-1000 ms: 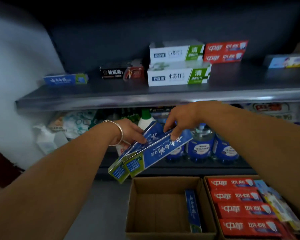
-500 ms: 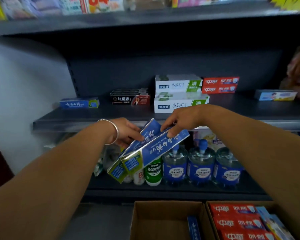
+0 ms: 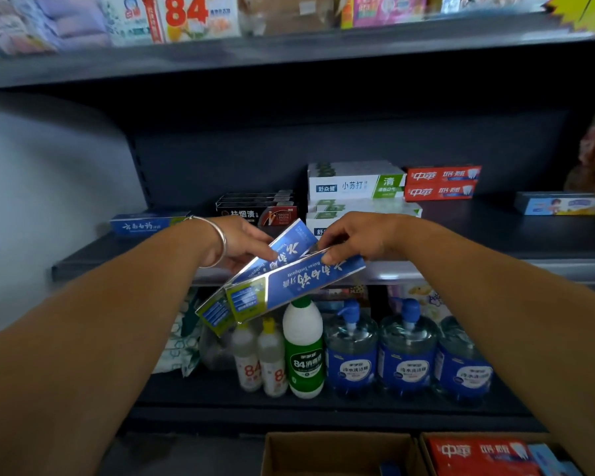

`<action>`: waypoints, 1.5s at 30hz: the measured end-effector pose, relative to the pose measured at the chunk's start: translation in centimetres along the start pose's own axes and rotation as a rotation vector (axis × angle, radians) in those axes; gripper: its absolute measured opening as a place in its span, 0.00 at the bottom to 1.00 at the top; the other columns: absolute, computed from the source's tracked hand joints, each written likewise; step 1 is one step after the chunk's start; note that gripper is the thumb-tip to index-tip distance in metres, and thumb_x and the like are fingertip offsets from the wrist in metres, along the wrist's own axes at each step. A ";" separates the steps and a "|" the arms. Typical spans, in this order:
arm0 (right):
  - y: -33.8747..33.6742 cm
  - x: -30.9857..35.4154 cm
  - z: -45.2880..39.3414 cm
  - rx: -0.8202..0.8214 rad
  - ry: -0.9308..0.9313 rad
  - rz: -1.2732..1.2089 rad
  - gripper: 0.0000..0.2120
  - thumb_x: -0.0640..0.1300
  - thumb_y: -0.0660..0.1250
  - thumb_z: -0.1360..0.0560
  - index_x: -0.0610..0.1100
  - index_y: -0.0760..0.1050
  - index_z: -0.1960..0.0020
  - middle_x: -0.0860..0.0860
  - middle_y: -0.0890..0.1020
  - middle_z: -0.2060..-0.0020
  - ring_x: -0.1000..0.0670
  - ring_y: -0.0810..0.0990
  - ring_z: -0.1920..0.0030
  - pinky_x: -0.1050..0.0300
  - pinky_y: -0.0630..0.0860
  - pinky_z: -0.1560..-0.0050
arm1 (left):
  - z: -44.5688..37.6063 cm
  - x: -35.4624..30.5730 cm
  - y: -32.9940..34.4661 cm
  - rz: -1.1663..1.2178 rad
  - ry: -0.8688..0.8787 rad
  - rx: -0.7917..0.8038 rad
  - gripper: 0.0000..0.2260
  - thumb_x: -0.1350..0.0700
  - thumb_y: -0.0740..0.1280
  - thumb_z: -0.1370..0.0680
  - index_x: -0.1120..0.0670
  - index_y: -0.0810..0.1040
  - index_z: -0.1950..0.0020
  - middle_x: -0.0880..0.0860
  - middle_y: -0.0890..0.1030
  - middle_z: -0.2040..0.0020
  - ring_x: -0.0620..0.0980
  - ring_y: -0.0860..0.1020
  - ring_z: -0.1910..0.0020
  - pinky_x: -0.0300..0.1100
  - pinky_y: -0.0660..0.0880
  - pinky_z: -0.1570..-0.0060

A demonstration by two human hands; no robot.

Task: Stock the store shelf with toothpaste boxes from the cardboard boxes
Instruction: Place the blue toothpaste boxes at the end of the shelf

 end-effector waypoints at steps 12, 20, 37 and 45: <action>-1.7 -1.5 -5.8 -0.120 0.000 -0.327 0.18 0.39 0.72 0.29 0.45 0.71 0.41 0.52 0.75 0.51 0.49 0.76 0.47 0.53 0.79 0.52 | -5.5 0.6 -2.7 -0.033 -0.026 0.000 0.14 0.58 0.70 0.26 0.57 0.79 0.41 0.56 0.82 0.54 0.51 0.79 0.57 0.44 0.76 0.53; -3.6 -0.4 -9.3 -0.219 -0.050 -0.435 0.17 0.38 0.70 0.27 0.42 0.72 0.40 0.48 0.77 0.51 0.52 0.78 0.55 0.56 0.79 0.53 | -8.0 0.2 -5.1 -0.021 0.022 -0.028 0.13 0.55 0.67 0.24 0.61 0.79 0.42 0.61 0.82 0.51 0.56 0.79 0.55 0.49 0.75 0.47; -6.2 1.0 -13.4 -0.420 -0.074 -0.602 0.07 0.38 0.72 0.29 0.42 0.74 0.55 0.48 0.80 0.60 0.49 0.80 0.57 0.53 0.78 0.45 | -11.6 -0.3 -8.6 0.011 0.111 -0.147 0.10 0.56 0.65 0.22 0.61 0.81 0.55 0.56 0.80 0.62 0.53 0.76 0.62 0.44 0.75 0.53; -5.0 1.6 -14.7 -0.392 -0.048 -0.702 0.09 0.37 0.69 0.27 0.46 0.70 0.58 0.50 0.78 0.62 0.53 0.78 0.62 0.54 0.80 0.57 | -12.6 1.4 -9.6 0.078 0.071 -0.168 0.11 0.54 0.66 0.23 0.62 0.80 0.53 0.57 0.79 0.62 0.52 0.75 0.62 0.44 0.72 0.54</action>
Point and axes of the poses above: each hand's wrist, its own z-axis away from the middle knuckle, its own y-axis out of the palm, x = y × z, the point moved 7 cm from there along -z, towards the middle knuckle
